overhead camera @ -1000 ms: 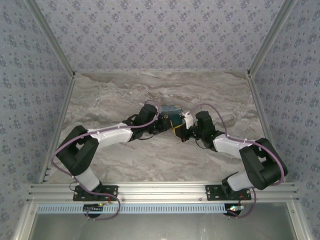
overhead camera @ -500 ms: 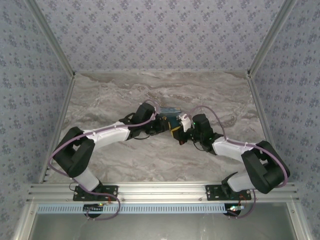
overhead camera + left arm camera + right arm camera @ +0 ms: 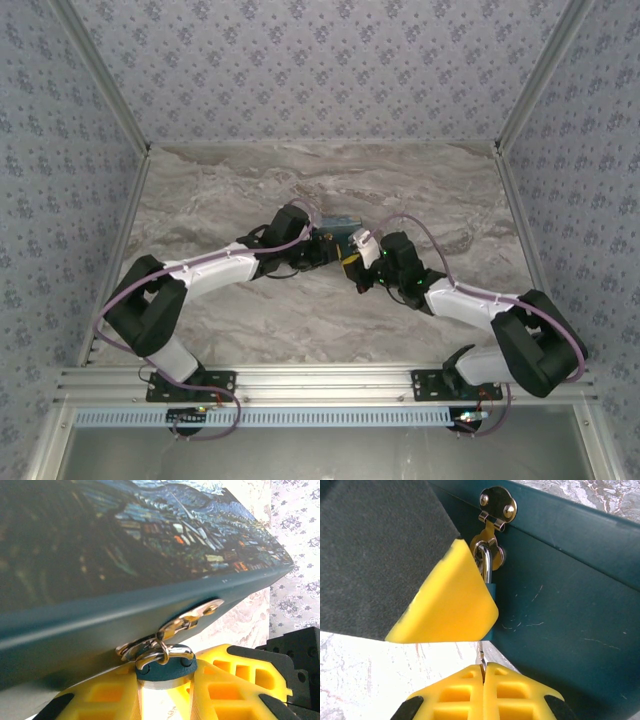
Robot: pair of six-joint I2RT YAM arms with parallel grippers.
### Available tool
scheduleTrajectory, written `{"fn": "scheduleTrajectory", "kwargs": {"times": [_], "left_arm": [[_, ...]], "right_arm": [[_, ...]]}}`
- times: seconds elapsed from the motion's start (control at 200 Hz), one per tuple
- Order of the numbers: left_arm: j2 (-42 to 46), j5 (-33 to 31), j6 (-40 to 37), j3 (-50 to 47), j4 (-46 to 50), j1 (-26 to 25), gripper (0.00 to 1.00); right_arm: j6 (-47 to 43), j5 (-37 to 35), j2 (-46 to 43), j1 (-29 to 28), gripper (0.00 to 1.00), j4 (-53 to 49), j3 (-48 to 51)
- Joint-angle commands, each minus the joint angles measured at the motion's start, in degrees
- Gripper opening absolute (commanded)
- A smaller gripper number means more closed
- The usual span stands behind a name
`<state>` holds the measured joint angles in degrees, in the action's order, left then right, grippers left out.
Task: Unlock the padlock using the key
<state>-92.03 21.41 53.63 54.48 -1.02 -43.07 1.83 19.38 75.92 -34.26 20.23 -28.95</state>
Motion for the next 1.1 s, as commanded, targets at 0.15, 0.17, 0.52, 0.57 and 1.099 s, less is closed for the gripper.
{"fn": "scheduleTrajectory", "kwargs": {"times": [0.15, 0.17, 0.52, 0.57, 1.099], "left_arm": [[0.79, 2.84, -1.95, 0.10, 2.42, -0.11, 0.23], [0.84, 2.67, -2.02, -0.03, 2.50, -0.07, 0.23], [2.62, -0.92, -2.19, -0.61, 4.07, 1.63, 0.23], [2.73, -1.10, -2.21, -0.69, 4.16, 1.75, 0.23], [2.73, -0.93, -3.69, -0.63, 5.09, 2.11, 0.23]], "right_arm": [[3.51, 10.37, 0.64, 4.03, 0.00, 8.14, -1.20], [3.29, 9.84, 0.62, 4.03, 0.00, 7.63, -1.21], [2.34, 5.60, 0.09, 3.13, 0.00, 4.77, 2.84], [2.27, 5.21, 0.06, 2.81, 0.00, 4.33, 3.24], [3.12, 3.14, 0.46, 1.46, 0.00, 4.47, 4.13]]}}
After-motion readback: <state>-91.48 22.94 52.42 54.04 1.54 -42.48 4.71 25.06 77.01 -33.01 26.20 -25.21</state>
